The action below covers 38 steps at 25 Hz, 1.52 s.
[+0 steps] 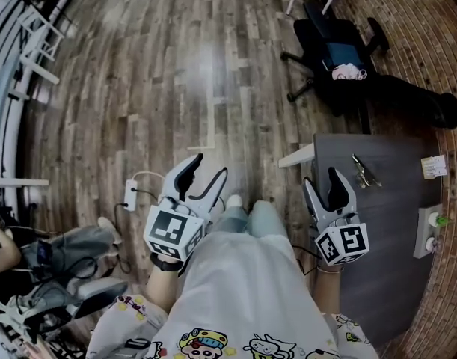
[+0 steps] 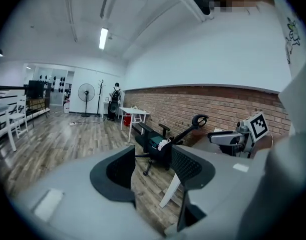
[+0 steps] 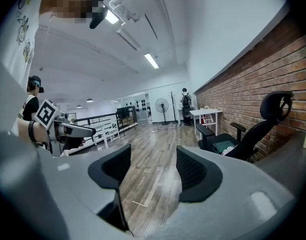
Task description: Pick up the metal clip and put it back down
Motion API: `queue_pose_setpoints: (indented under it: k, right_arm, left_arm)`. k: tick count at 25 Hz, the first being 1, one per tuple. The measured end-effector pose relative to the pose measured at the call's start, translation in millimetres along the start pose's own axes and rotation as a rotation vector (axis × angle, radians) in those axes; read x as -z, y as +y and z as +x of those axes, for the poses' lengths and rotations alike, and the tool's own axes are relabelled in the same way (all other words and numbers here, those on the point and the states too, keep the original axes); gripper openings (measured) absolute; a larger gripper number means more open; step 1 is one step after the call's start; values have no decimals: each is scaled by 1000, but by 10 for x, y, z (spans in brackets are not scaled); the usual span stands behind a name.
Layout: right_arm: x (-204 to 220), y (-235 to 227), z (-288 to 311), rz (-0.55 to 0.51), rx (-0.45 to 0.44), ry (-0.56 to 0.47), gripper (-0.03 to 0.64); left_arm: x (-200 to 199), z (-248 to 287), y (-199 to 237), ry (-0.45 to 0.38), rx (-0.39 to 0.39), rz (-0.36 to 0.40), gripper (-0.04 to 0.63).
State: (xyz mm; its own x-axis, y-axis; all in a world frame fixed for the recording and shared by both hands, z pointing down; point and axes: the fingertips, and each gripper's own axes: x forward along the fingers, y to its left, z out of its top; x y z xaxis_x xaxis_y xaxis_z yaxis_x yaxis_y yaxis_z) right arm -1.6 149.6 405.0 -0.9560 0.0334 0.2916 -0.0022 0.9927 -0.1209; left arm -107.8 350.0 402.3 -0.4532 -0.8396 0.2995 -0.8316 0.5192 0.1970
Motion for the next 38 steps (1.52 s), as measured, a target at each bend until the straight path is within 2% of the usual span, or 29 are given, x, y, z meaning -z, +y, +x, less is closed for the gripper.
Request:
queue_pose_setpoints:
  k: [8,13,22,26,31,38]
  right_arm:
    - [6,-464,9,70,105,3,295]
    - [-71,-1007,20,104,198,-37,299]
    - [-385,-2049,-215,157,419,-117,314]
    - [-340,-2331,-555,217,575,-168,314]
    - [-257,-2524,-931,261,703,-213,314]
    - [-147,-2491,-1304,296,873,-220,314]
  left_arm:
    - [-87,592,-95,57,103,22,238]
    - [-306,1212,-332,68,200,62,244]
    - [-936,2521,-1107,71,482,189,255]
    - [-1096,2949,-1568,81,640,256,255]
    - [-1132,3249,-2153,104,793,309,256]
    - [-1017,3342,-2826,155,1010,378,255]
